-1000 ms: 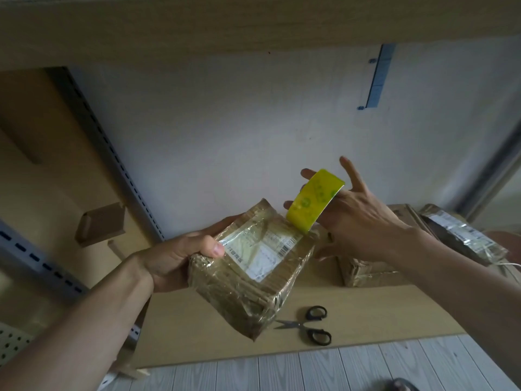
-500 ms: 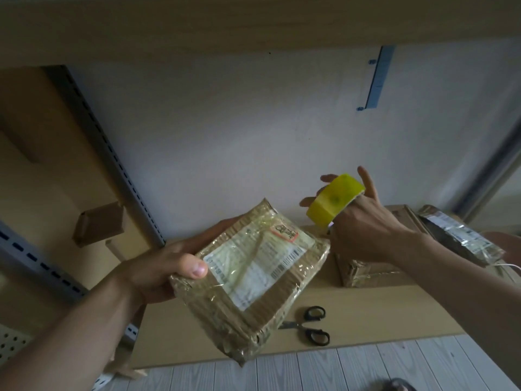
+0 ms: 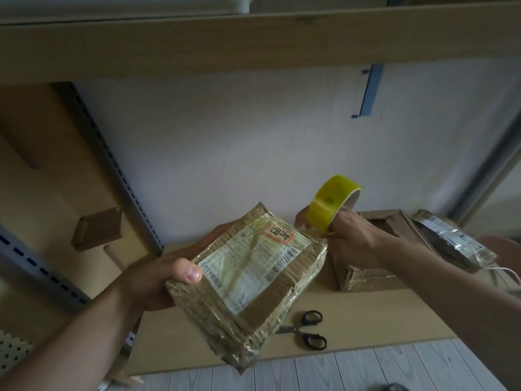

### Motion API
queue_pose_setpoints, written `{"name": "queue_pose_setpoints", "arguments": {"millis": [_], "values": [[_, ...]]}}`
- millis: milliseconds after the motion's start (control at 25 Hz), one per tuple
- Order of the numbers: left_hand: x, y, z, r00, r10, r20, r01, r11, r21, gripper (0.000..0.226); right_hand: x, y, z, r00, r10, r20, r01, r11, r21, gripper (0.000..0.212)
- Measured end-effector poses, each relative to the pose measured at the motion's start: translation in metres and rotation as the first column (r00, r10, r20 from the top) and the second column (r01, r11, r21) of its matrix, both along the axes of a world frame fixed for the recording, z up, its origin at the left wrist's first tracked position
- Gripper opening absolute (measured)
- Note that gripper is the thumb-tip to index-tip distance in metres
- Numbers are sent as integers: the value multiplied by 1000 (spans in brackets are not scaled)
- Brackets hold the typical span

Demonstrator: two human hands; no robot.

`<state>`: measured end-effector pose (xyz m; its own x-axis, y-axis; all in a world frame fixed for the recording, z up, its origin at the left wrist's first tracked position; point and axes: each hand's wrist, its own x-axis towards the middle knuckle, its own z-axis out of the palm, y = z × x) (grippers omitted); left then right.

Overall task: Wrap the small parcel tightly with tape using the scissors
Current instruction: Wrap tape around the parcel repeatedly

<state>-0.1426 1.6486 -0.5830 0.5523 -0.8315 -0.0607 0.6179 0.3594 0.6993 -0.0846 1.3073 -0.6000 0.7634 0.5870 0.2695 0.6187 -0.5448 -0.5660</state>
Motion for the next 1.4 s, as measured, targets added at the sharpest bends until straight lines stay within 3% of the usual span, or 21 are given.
{"name": "queue_pose_setpoints", "arguments": {"millis": [160, 320, 560, 680, 760, 840, 920, 960, 1040, 1120, 1200, 1240, 1280, 1400], "values": [[2, -5, -8, 996, 93, 4, -93, 996, -6, 52, -10, 18, -11, 988, -53, -147, 78, 982, 171, 30], [6, -9, -16, 998, 54, -38, -58, 993, -99, 56, -13, 24, -4, 975, -4, -224, 75, 948, 309, 31], [15, -16, -29, 996, 90, 28, -86, 988, -125, 55, -23, 25, 12, 953, 70, -294, 17, 958, 285, 59], [17, -17, -35, 985, 133, 109, -121, 987, -108, 52, -27, 26, 22, 886, 195, -420, -47, 940, 337, 71], [12, -21, -28, 993, 99, 65, -88, 985, -149, 49, -27, 25, 27, 837, 249, -488, -73, 934, 351, 70], [4, -38, -13, 984, 127, 128, -123, 992, -38, 45, -28, 25, 31, 792, 291, -537, -100, 929, 356, 74], [5, -39, -15, 892, 260, 369, -372, 886, 276, 66, -31, 25, 36, 755, 337, -563, -131, 918, 373, 88], [8, -35, -18, 856, 241, 458, -427, 828, 363, 76, -32, 26, 37, 767, 328, -552, -125, 920, 372, 88], [15, -32, -20, 780, 208, 590, -501, 773, 389, 73, -33, 27, 40, 851, 213, -480, -68, 951, 300, 78], [17, -35, -20, 689, 190, 699, -610, 673, 419, 53, -34, 26, 43, 943, 35, -331, 13, 990, 141, 71], [15, -42, -15, 617, 149, 773, -686, 584, 435, 30, -33, 26, 45, 976, -66, -207, 72, 997, 23, 74], [12, -46, -12, 628, 148, 764, -685, 572, 452, 24, -31, 25, 45, 983, -78, -168, 77, 997, -12, 78], [9, -49, -11, 695, 177, 697, -645, 582, 495, 26, -30, 25, 44, 988, -81, -134, 73, 995, -63, 82], [12, -48, -8, 894, 327, 308, -449, 641, 623, 54, -30, 31, 44, 995, -38, 91, 67, 940, -333, 88]]}}
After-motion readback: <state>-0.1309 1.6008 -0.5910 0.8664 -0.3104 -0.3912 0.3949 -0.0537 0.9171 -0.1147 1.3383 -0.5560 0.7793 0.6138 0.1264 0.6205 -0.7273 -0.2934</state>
